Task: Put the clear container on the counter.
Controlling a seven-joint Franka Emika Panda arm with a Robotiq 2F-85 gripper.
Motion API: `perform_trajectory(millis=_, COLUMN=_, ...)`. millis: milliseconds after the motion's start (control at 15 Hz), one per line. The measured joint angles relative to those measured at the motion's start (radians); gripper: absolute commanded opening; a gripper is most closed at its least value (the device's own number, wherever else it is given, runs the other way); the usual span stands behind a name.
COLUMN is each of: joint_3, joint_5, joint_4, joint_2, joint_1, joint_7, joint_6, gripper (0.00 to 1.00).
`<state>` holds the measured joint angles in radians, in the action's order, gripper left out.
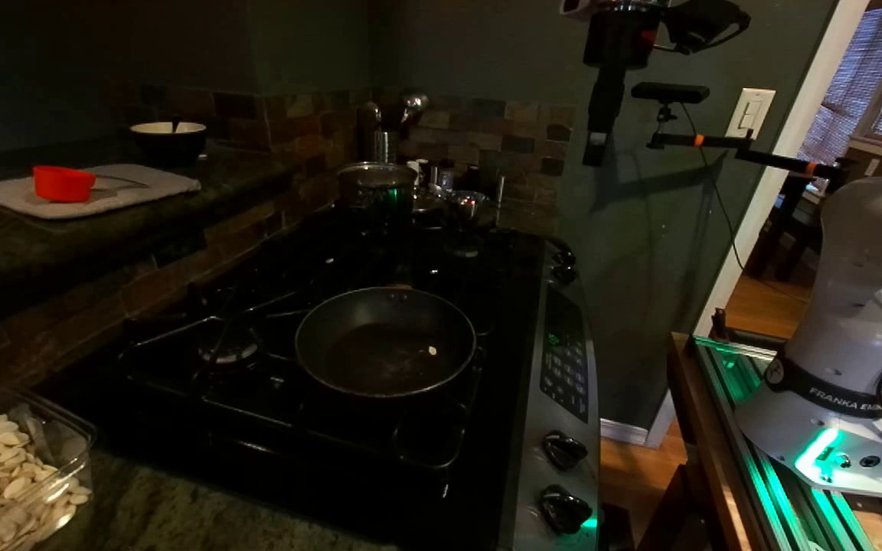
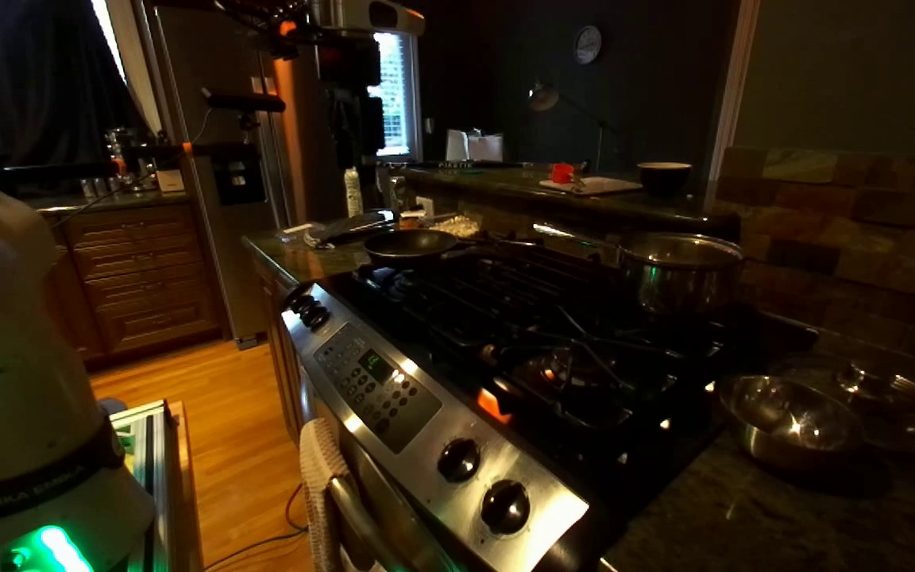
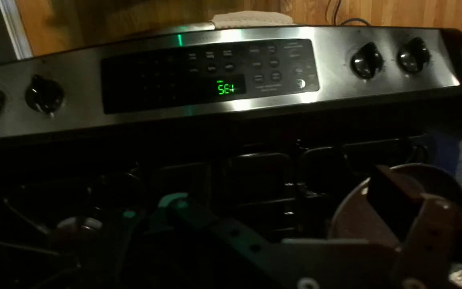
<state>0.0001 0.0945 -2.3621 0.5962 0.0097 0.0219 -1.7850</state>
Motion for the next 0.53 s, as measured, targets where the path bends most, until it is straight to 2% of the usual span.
perform_trajectory(millis=267, joint_3=0.137, joint_5=0.045, joint_4=0.128, joint_2=-0.091, joint_1=0.091, joint_7=0.067, joint_6=-0.073, gripper=1.00)
perform_trajectory(millis=533, joint_3=0.223, joint_5=0.044, joint_4=0.296, joint_2=-0.282, joint_1=0.117, joint_7=0.177, joint_6=-0.159, gripper=1.00)
